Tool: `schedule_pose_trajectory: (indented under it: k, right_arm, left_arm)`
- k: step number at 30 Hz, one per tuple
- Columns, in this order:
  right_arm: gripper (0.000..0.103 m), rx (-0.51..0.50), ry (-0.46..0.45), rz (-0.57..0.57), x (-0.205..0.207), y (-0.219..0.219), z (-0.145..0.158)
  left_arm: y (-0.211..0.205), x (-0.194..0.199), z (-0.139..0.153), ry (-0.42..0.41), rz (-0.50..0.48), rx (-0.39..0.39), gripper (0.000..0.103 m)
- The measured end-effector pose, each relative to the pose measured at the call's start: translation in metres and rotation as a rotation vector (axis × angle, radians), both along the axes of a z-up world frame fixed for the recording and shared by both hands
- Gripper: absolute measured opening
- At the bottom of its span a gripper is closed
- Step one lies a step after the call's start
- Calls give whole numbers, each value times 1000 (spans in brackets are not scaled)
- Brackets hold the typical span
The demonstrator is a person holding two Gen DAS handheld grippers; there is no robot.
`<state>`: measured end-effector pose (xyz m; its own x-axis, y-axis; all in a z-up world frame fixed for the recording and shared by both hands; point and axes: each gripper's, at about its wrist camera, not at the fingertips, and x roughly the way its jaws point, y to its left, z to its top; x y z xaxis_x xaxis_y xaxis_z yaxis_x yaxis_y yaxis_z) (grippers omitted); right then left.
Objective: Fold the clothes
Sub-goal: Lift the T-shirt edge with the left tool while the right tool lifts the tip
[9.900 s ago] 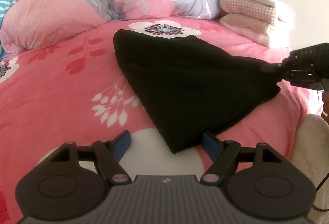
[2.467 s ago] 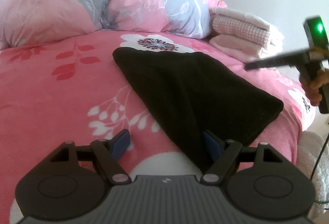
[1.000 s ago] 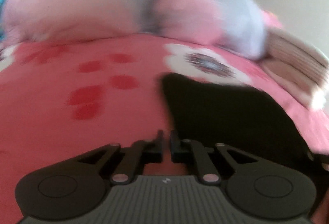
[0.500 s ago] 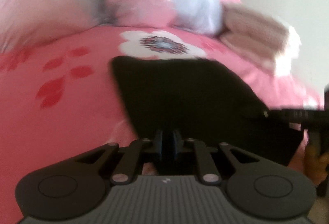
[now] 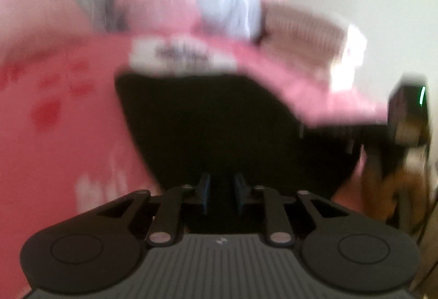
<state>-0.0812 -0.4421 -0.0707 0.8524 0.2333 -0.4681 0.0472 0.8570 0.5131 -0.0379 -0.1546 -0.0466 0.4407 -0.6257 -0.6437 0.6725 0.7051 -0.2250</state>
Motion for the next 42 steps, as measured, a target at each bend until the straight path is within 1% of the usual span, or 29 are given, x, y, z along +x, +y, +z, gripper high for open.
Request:
schedule_pose_trajectory:
  k: [2, 4, 5, 10, 14, 16, 18, 20, 21, 23, 27, 29, 33, 34, 35, 39, 42]
  right_arm:
    - [0, 2, 0, 1, 0, 0, 0]
    - [0, 2, 0, 2, 0, 0, 0]
    - [0, 2, 1, 2, 0, 0, 0]
    - [0, 2, 0, 3, 0, 0, 0]
    - [0, 4, -1, 4, 0, -1, 0]
    - [0, 6, -8, 2, -2, -1, 2]
    - [6, -30, -18, 0, -7, 4, 9]
    - [7, -77, -35, 6, -12, 14, 19]
    - [7, -79, -41, 13, -14, 18, 23]
    - [7, -72, -44, 43, -16, 26, 32]
    - [8, -111, -31, 113, -9, 45, 58]
    - [10, -121, -33, 154, 2, 55, 74]
    - [22, -154, -2, 219, 43, 77, 102]
    - [23, -162, 9, 236, 56, 83, 107]
    - [25, -170, 22, 253, 70, 89, 112]
    - [26, -209, 115, 289, 144, 113, 114]
    - [26, -267, 205, 293, 199, 131, 102]
  left_arm:
    - [17, -11, -3, -9, 21, -48, 21]
    - [35, -16, -1, 22, 51, -73, 20]
    - [42, -18, 1, 29, 69, -80, 20]
    - [64, -21, 16, -10, 136, -67, 20]
    - [68, -21, 29, -44, 142, -104, 20]
    - [66, -25, 29, -37, 125, -112, 21]
    - [63, -29, 26, -20, 104, -118, 23]
    - [61, -34, 21, 9, 88, -116, 27]
    - [60, -36, 17, 24, 84, -117, 33]
    - [61, -38, 12, 47, 85, -135, 37]
    - [66, -34, 3, 83, 93, -177, 39]
    - [68, -31, -2, 99, 93, -199, 39]
    - [77, -24, -11, 132, 88, -279, 36]
    - [79, -21, -13, 141, 86, -298, 35]
    - [81, -19, -16, 151, 84, -317, 30]
    - [89, -10, -28, 195, 76, -382, 16]
    - [91, -7, -33, 201, 63, -410, 14]
